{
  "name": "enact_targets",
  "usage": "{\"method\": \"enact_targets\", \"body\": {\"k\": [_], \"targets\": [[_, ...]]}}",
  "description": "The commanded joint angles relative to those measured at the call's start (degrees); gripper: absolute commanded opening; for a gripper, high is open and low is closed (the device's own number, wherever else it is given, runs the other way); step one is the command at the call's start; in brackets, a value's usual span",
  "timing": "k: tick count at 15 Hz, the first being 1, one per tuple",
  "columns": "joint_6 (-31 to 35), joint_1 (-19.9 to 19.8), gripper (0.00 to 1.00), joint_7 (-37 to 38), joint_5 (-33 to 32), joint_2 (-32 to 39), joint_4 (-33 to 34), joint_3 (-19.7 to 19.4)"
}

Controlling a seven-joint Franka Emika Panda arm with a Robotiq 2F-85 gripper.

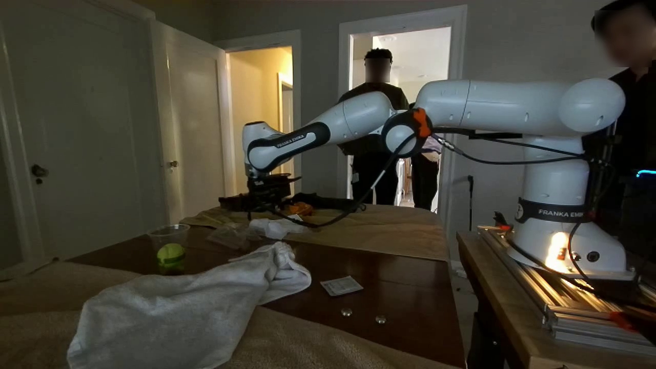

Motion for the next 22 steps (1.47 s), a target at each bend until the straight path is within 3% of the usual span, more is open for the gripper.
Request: {"method": "enact_targets", "body": {"k": [1, 2, 3, 5, 6, 8, 14, 15, 22], "targets": [[-3.1, -0.4, 0.91, 3.2, -0.8, 0.3, 0.7, 0.3], [-3.9, -0.4, 0.87, 3.7, -0.6, 0.4, 0.8, 0.5], [-4.7, -0.4, 0.72, 4.0, -0.6, 0.6, 0.8, 0.6], [-5.6, -0.5, 0.74, 4.2, -0.5, 1.1, 1.2, 0.9], [-6.1, -0.6, 0.69, 4.3, -0.4, 1.2, 1.2, 1.0], [-6.2, -0.7, 0.49, 4.5, -0.4, 1.6, 1.4, 1.2], [-5.2, -0.5, 0.07, 3.7, -0.7, 2.2, 1.6, 1.2], [-5.2, -0.5, 0.03, 3.6, -0.8, 2.1, 1.6, 1.2], [-2.5, 1.6, 0.05, 1.8, -2.5, -0.8, 0.4, 0.2]]}}
